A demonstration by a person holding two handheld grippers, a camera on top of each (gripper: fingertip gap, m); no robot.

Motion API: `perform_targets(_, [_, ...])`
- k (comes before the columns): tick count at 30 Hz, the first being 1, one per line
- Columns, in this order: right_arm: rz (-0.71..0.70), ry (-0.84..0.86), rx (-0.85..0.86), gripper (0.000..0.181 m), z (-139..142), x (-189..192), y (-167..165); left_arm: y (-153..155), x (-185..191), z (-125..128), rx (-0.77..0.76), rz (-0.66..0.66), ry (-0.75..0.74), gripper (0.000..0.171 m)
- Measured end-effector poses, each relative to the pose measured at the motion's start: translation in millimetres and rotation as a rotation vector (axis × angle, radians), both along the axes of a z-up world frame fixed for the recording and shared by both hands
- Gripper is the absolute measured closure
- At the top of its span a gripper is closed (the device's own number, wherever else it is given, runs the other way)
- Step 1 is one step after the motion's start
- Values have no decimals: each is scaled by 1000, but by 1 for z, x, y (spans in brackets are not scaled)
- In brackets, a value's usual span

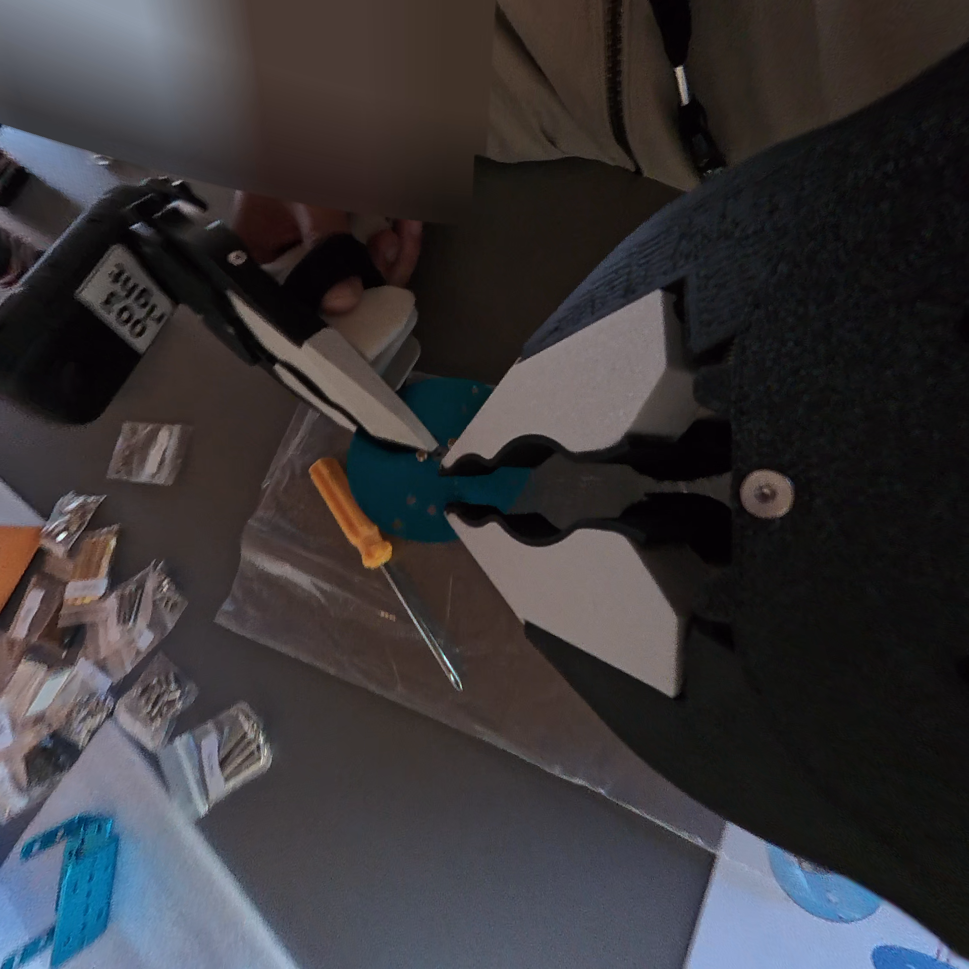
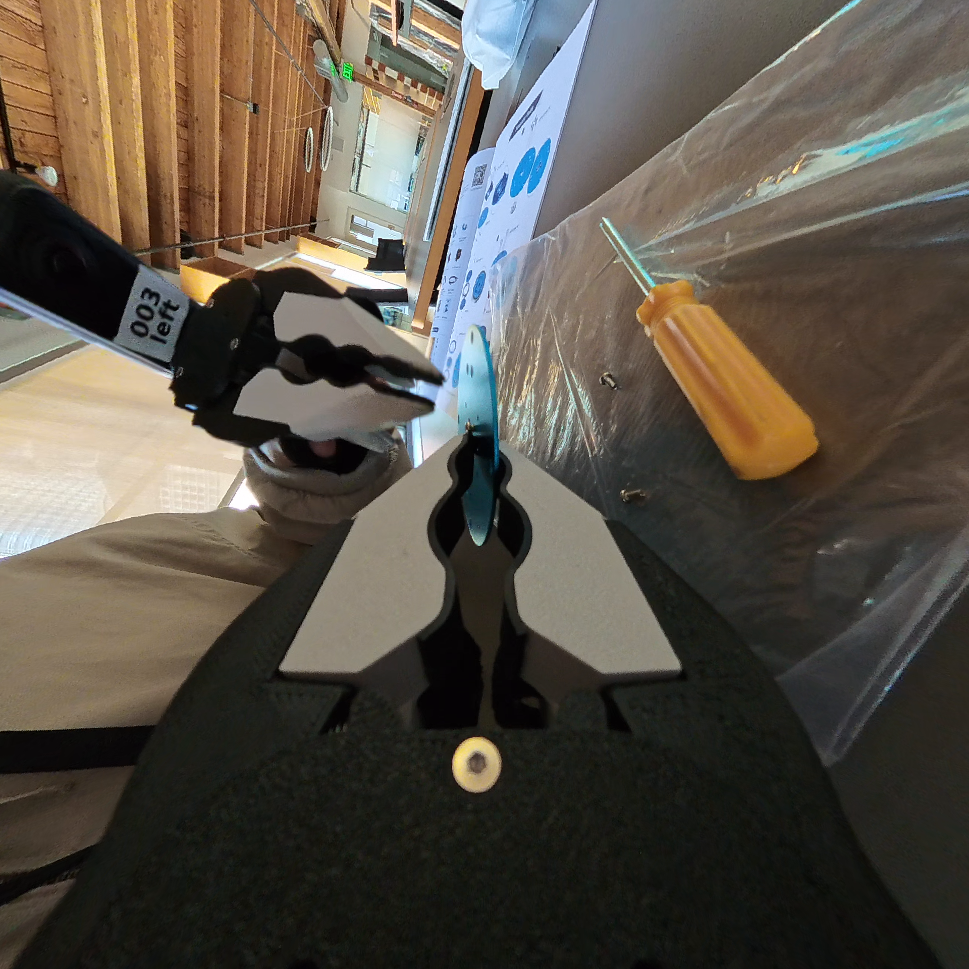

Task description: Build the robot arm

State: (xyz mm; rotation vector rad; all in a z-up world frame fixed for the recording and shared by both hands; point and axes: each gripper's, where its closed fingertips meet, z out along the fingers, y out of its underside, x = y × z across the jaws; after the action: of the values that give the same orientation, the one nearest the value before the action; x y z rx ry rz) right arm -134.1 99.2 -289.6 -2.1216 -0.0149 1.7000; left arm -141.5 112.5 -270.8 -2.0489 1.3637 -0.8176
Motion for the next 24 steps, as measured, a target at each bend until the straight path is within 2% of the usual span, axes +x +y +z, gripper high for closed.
perform_targets(4, [-7, 27, 7, 177, 4, 2, 1, 11, -15, 4, -150, 141, -147, 143])
perform_targets(8, [7, 67, -5, 177, 9, 1, -1, -5, -16, 3, -424, 192, -391, 142])
perform_targets(10, [20, 70, -16, 178, 9, -1, -3, -11, -13, 1, -500, 212, -476, 147])
perform_targets(13, [33, 79, -22, 177, 10, -3, -3, -14, -14, -4, -526, 252, -538, 164])
perform_targets(18, [48, 89, -20, 177, 11, -5, -4, -15, -16, -2, -561, 288, -626, 166])
perform_targets(24, [52, 109, -34, 178, 12, -3, -5, -17, -14, -2, -560, 288, -644, 167])
